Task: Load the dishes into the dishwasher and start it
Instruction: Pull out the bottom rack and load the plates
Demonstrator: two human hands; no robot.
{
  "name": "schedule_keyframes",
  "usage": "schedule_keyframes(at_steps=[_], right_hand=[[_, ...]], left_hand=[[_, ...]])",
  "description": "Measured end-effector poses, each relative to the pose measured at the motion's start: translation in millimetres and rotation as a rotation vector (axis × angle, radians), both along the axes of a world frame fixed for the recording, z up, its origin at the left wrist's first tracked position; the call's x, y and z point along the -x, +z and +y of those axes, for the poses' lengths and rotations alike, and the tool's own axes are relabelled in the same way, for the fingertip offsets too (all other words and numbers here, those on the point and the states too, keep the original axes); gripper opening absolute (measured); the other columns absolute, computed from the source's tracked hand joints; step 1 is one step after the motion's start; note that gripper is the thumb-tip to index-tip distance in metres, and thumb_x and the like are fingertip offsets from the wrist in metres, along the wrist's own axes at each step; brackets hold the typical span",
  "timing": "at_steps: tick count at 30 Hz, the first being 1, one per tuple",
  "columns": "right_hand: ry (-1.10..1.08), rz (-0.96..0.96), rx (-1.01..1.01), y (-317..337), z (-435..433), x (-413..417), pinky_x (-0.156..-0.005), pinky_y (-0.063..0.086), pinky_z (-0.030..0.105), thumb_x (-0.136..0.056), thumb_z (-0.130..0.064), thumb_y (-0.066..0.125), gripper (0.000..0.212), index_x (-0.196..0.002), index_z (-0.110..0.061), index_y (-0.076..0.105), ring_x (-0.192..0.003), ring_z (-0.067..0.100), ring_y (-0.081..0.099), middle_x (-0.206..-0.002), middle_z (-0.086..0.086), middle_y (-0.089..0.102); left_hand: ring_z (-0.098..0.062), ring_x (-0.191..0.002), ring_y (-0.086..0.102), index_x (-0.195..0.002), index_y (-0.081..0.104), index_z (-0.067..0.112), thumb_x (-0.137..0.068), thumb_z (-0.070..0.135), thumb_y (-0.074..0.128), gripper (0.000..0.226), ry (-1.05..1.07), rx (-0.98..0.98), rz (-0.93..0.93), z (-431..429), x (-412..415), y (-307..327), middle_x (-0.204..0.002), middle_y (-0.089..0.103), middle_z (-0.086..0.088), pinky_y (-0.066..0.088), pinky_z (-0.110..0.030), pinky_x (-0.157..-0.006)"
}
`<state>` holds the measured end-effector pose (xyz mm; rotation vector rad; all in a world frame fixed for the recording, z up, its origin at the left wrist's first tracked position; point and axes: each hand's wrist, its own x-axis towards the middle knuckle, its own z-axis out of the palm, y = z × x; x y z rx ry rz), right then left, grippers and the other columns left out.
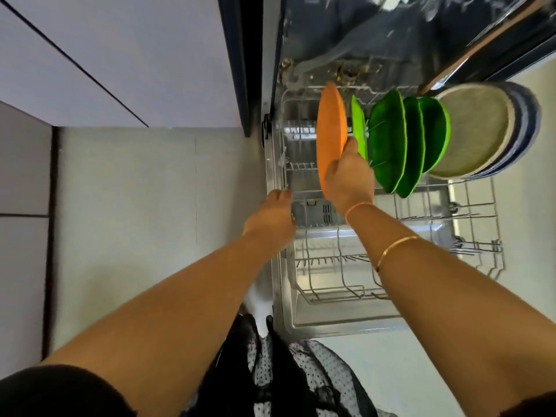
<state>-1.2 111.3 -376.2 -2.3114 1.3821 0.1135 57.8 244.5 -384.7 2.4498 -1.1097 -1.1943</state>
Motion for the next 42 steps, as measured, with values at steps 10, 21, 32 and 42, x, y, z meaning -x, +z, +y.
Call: schedule_keyframes(at_steps=[10, 21, 32, 42], right_hand=[[0.089, 0.031, 0.080, -44.2, -20.3, -45.7, -0.078, 0.044, 0.042, -0.095, -0.008, 0.039, 0.041, -0.134, -0.003, 0.031, -0.102, 0.042, 0.058, -0.121, 0.019, 0.057], [0.034, 0.185, -0.115, -78.4, -9.8, -77.5, -0.087, 0.047, 0.043, -0.096, -0.005, 0.036, 0.054, -0.145, -0.003, 0.012, -0.109, 0.037, 0.059, -0.123, 0.020, 0.057], [-0.029, 0.181, -0.403, -110.5, 2.9, -65.2, -0.091, 0.048, 0.050, -0.094, -0.015, 0.046, 0.074, -0.145, -0.023, -0.006, -0.104, 0.041, 0.056, -0.124, 0.023, 0.049], [-0.062, 0.186, -0.490, -87.5, -5.7, -49.3, -0.088, 0.044, 0.039, -0.086, -0.007, 0.060, 0.087, -0.148, -0.009, -0.001, -0.111, 0.038, 0.055, -0.125, 0.021, 0.053]], left_hand=[[-0.024, -0.118, 0.050, -0.138, 0.035, 0.017, -0.096, 0.015, 0.044, 0.043, 0.134, 0.126, 0.035, 1.4, -2.6, -41.7, -0.142, 0.035, -0.001, 0.042, -0.032, -0.094], [-0.024, -0.112, 0.052, -0.136, 0.039, 0.015, -0.093, 0.009, 0.043, 0.043, 0.178, 0.133, 0.051, 4.2, -12.3, -54.3, -0.139, 0.038, -0.002, 0.041, -0.028, -0.090], [-0.029, -0.117, 0.050, -0.137, 0.036, 0.016, -0.093, 0.010, 0.046, 0.046, 0.185, 0.008, 0.060, 13.9, -17.3, -65.8, -0.143, 0.036, -0.005, 0.041, -0.036, -0.096], [-0.029, -0.120, 0.048, -0.139, 0.032, 0.018, -0.094, 0.012, 0.046, 0.048, 0.227, -0.016, 0.062, 15.2, -21.7, -46.4, -0.143, 0.036, -0.005, 0.042, -0.037, -0.094]])
